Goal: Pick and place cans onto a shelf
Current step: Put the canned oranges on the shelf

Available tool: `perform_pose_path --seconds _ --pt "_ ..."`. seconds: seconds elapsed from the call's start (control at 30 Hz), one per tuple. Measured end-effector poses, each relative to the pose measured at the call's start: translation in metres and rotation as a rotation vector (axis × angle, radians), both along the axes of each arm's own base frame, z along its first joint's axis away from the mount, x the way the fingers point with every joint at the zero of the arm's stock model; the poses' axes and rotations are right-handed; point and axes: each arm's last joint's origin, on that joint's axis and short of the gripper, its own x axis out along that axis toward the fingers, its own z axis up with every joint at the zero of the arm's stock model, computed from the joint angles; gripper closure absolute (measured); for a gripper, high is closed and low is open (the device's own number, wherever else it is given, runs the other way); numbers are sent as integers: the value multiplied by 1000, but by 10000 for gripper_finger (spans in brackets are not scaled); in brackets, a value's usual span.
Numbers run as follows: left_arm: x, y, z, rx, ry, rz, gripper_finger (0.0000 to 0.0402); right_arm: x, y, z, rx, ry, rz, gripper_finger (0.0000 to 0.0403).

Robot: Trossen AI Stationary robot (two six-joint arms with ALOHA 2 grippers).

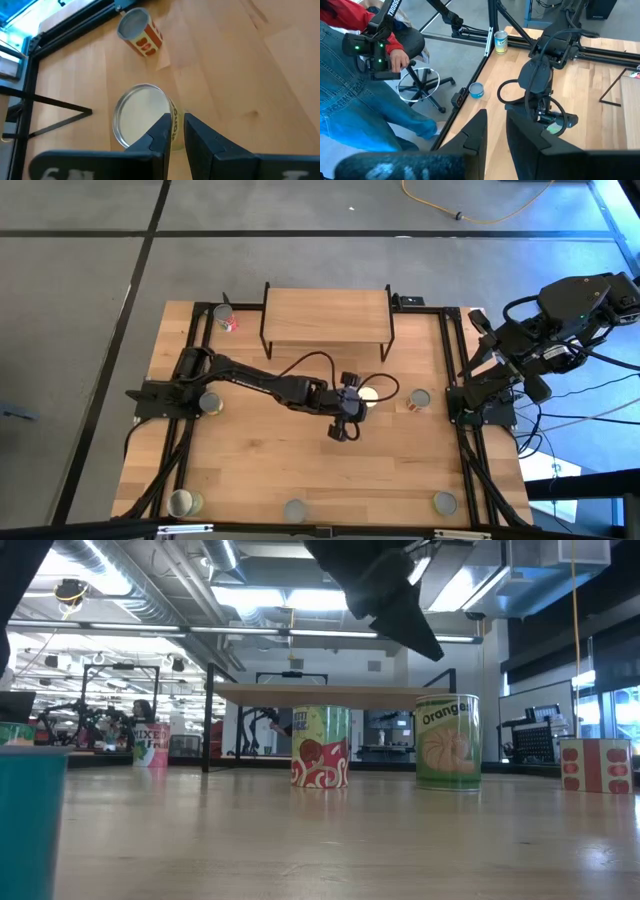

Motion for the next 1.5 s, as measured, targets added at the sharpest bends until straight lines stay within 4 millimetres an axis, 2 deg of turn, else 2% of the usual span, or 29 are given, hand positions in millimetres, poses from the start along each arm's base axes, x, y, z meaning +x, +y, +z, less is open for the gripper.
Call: perform_pose_path --seconds 0.17,0.43,0.63,1.17,1.5 --pt "5 -1 -20 0 48 5 358 0 0 0 -11 -6 7 329" --pt "9 -8 -35 24 67 11 358 1 -1 0 -39 -14 -41 329" --pt "9 -11 -35 91 68 3 358 2 -4 0 -75 -24 -108 329" --pt "8 -12 -32 159 50 61 358 2 -4 0 -73 -22 -109 329" --pt "9 -8 -32 202 67 12 358 2 -4 0 -73 -23 -109 329"
